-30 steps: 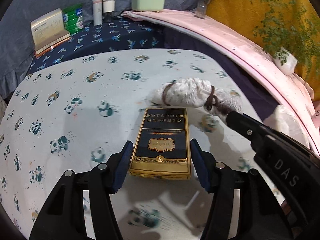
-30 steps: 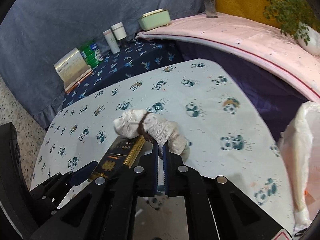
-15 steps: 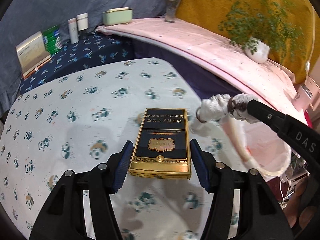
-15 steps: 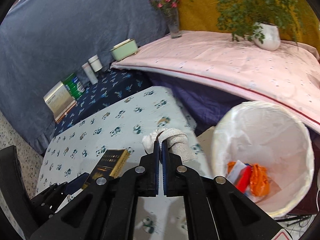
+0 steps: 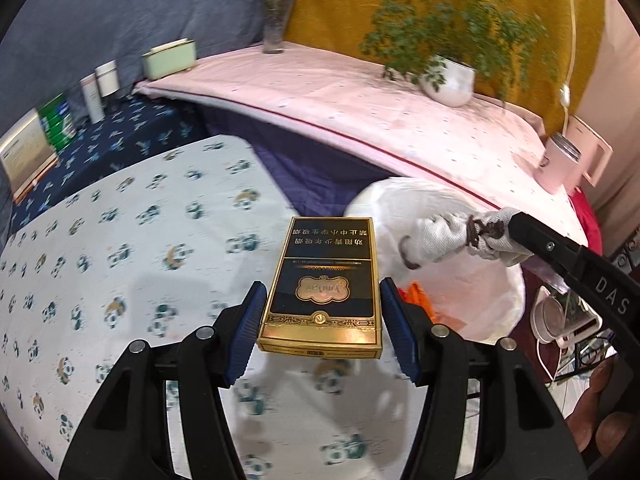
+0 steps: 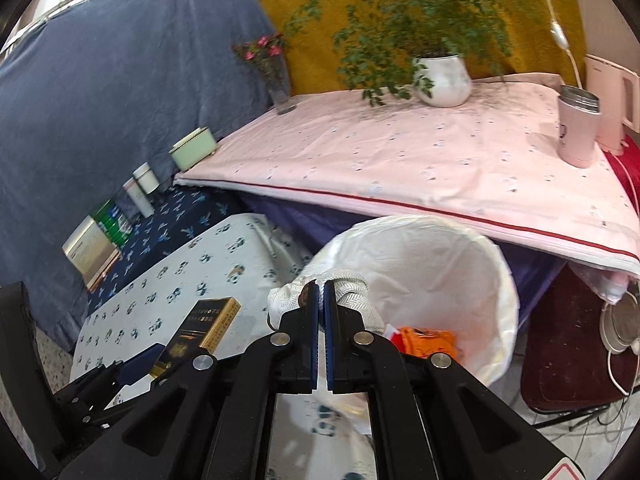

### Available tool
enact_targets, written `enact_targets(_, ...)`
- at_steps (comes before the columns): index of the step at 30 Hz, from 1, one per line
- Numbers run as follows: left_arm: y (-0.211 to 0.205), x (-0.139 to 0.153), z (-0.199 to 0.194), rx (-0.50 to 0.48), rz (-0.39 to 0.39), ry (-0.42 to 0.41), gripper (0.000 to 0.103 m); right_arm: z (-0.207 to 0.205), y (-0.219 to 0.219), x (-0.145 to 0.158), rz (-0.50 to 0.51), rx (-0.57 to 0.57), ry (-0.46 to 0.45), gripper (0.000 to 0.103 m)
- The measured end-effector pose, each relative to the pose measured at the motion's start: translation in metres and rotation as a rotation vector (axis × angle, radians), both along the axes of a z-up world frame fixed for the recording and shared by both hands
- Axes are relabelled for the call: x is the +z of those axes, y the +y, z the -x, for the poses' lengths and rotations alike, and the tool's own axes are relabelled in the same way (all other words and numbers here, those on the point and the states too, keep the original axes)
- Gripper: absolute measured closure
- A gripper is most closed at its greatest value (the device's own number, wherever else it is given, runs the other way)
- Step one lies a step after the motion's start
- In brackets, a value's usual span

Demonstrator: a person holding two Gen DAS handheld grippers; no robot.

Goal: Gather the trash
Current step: 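Carry the box and bundle over the bin while both tools open to drop them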

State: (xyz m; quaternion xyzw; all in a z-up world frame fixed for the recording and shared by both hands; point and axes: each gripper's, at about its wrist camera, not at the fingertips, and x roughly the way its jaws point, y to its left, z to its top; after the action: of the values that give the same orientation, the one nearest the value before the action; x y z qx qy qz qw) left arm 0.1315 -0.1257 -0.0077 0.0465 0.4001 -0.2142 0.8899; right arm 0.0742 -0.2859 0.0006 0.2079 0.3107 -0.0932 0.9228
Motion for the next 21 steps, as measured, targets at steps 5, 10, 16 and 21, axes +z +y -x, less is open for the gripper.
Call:
enact_targets(5, -0.026, 0.0, 0.006, -0.043, -0.006, 0.002, 0.048, 0.017, -0.026, 0.0, 0.002, -0.048, -0.002, 0.1)
enact_targets(10, -0.046, -0.003, 0.01, -0.078, -0.009, 0.01, 0.048, 0.028, -0.042, -0.001, 0.004, -0.076, -0.002, 0.1)
enact_targets(16, -0.065, -0.008, 0.01, -0.114, -0.01, 0.027, 0.047, 0.034, -0.053, -0.005, -0.004, -0.093, 0.002, 0.1)
enact_targets(21, -0.07, -0.01, 0.01, -0.114, 0.005, 0.035, 0.047, 0.033, -0.056, -0.009, -0.009, -0.095, 0.01, 0.1)
